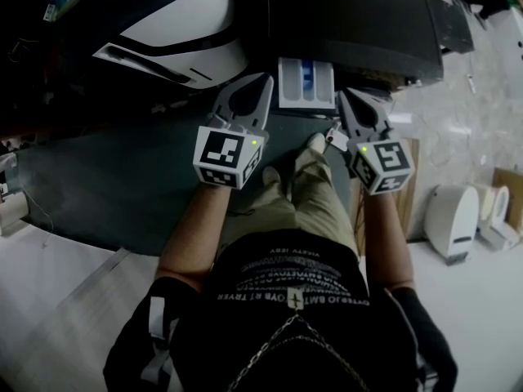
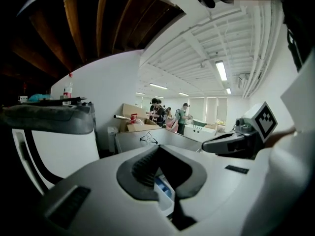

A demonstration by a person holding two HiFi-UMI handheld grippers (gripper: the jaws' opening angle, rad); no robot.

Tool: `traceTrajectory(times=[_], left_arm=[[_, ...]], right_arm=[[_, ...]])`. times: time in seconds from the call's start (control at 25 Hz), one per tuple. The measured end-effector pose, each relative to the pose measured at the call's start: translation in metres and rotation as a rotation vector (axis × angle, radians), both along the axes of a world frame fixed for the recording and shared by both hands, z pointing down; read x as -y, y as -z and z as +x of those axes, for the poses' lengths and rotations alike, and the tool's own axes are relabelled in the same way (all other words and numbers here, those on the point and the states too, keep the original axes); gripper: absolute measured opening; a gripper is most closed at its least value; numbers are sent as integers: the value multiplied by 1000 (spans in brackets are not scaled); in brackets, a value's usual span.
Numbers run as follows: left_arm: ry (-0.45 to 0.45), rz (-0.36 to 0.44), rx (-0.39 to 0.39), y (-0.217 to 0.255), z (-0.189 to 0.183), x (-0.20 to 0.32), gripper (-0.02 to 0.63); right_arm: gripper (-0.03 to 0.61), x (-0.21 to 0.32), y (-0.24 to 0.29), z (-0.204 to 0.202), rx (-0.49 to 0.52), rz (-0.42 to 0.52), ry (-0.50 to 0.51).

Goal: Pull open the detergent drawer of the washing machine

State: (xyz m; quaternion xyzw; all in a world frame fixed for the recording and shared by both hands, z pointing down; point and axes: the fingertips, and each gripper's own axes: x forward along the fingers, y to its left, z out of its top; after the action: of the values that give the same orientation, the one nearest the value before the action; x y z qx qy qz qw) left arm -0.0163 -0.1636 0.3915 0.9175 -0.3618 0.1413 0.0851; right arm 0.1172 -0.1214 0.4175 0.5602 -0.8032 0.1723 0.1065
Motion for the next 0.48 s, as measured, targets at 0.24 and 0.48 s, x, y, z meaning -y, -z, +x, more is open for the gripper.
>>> traceTrajectory(times=[0.24,0.48], left_arm=[[-34,62,-47,46,4,-4,4],[-44,74,-82,67,4,-8,3]], right_arm=[[2,-1,37,1,-14,52,21],[2,-2,59,-8,11,74,29]])
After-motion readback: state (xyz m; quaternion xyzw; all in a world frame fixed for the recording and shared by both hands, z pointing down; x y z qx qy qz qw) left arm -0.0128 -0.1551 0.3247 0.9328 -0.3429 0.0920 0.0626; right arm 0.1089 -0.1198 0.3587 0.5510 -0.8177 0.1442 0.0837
